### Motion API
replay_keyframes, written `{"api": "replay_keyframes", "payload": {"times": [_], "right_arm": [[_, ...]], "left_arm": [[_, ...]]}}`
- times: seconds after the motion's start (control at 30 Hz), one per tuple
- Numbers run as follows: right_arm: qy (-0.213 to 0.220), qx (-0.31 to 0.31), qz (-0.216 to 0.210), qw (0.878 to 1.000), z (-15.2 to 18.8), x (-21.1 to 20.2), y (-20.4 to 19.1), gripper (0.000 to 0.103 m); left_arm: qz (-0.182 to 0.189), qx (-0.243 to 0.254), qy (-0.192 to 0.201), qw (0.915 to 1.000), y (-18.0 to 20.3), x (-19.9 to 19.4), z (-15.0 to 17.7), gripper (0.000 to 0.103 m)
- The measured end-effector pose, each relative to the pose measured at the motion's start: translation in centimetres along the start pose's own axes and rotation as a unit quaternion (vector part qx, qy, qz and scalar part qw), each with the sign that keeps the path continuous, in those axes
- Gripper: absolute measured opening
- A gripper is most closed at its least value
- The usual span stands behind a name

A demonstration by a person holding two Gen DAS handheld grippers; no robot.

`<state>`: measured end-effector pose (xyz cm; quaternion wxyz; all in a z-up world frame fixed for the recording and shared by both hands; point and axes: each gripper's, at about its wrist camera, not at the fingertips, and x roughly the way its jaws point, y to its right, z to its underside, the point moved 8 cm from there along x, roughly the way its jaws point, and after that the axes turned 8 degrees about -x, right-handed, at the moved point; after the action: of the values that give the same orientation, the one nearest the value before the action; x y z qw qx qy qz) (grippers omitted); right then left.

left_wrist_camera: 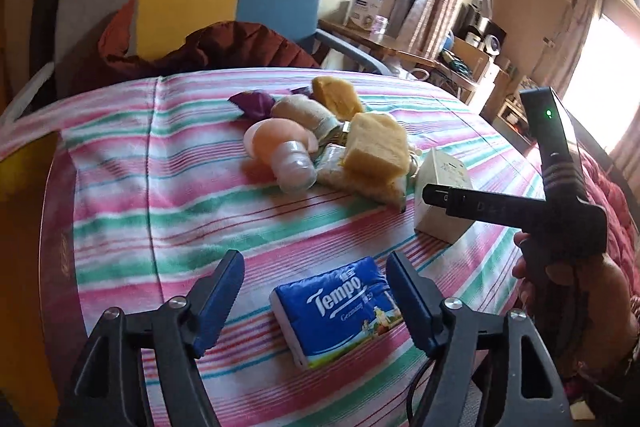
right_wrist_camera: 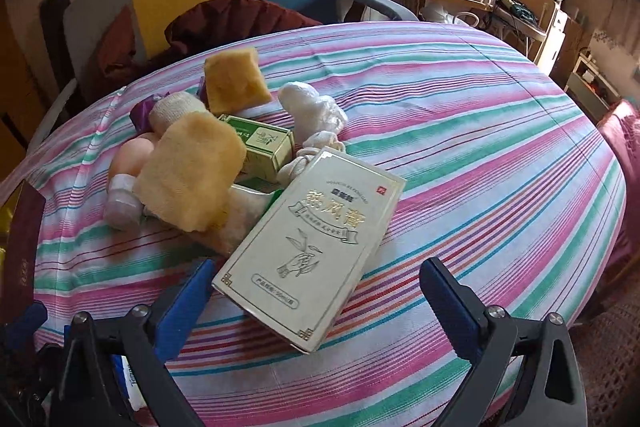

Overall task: Organize objects
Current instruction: 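Grasp the blue Tempo tissue pack with the left tool while the right tool grasps the white box, then carry the tissue pack and white box into the gold tray and open both tools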

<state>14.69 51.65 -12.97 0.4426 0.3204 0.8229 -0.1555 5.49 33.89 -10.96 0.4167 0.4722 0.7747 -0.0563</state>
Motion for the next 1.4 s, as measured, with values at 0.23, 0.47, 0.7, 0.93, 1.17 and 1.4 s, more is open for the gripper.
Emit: {"api": "replay_keyframes", "payload": {"times": [0.23, 0.47, 0.7, 0.93, 1.17, 1.4], "right_arm": [[-0.002, 0.008, -0.025, 1.000, 1.0, -1.1, 1.5, 0.057], [-0.009, 0.001, -0.027, 1.000, 1.7, -0.8, 1.6, 0.056], [-0.003, 0.007, -0.035, 0.999, 1.7, -1.2, 1.4, 0.055], [0.012, -0.006, -0.047, 0.999, 1.6, -2.8, 0.3, 0.053], [0.017, -0.002, -0.077, 0.997, 2.2, -4.4, -1.2, 0.053], [0.064, -0.016, -0.092, 0.994, 1.1, -7.8, -3.1, 0.051]], "left_arm": [[0.027, 0.091, -0.068, 0.9932, 2.0, 2.8, 1.3, 0.076], [0.036, 0.094, -0.089, 0.9909, 2.0, 3.1, 3.2, 0.076], [0.025, 0.033, -0.067, 0.9969, 0.6, 2.6, 3.2, 0.057], [0.028, 0.014, -0.053, 0.9981, 0.3, 1.0, 3.6, 0.055], [0.047, -0.029, -0.019, 0.9983, -1.0, -2.4, 2.6, 0.055], [0.053, -0.071, 0.019, 0.9959, -3.6, -6.3, 1.3, 0.055]]}}
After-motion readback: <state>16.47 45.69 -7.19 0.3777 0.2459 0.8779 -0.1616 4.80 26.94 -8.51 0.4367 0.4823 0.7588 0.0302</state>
